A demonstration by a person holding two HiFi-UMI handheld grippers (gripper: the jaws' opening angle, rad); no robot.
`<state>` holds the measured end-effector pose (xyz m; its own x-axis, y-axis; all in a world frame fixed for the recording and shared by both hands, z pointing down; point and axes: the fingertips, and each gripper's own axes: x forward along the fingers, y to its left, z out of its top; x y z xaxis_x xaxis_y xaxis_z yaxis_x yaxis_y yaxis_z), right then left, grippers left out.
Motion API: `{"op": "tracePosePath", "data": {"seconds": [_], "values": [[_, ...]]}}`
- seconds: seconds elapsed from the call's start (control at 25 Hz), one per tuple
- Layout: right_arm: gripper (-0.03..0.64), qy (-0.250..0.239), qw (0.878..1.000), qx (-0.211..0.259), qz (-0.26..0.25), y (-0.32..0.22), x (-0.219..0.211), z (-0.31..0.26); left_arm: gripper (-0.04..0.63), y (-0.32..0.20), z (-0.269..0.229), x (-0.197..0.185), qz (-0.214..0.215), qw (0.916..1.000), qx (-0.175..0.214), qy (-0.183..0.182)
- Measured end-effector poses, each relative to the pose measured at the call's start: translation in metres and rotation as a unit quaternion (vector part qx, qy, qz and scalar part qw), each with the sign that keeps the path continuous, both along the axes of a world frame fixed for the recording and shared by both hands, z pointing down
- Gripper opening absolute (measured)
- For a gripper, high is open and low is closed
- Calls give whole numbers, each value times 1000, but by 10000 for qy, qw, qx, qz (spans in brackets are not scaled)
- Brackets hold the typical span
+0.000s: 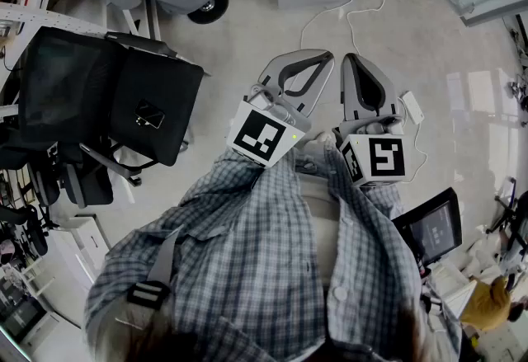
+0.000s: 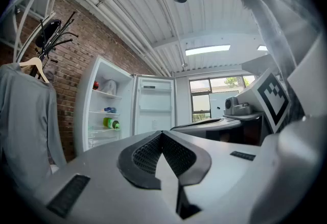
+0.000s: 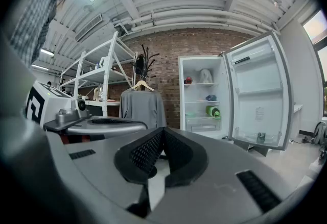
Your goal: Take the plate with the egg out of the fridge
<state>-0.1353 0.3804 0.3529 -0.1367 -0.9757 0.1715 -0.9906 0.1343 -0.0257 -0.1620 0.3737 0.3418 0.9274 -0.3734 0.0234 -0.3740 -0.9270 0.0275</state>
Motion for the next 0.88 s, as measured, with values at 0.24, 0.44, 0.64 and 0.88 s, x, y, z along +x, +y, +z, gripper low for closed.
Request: {"op": "tracePosePath", "data": {"seconds": [0.24, 0.44, 0.64, 0.88], "values": [[6, -4, 10000, 0, -7, 0, 1, 1, 8, 1, -1, 2, 12, 10000, 37, 10], [6, -5, 10000, -5, 16, -1, 1, 1, 8, 0, -1, 2, 16, 10000, 30, 31], [6, 17, 10000, -6, 65, 3, -1, 1, 8, 0, -2, -3, 28, 10000, 82, 45], [6, -1, 9997, -11, 248, 6, 4, 1, 8, -1, 2, -6, 15, 10000, 15, 65]]}}
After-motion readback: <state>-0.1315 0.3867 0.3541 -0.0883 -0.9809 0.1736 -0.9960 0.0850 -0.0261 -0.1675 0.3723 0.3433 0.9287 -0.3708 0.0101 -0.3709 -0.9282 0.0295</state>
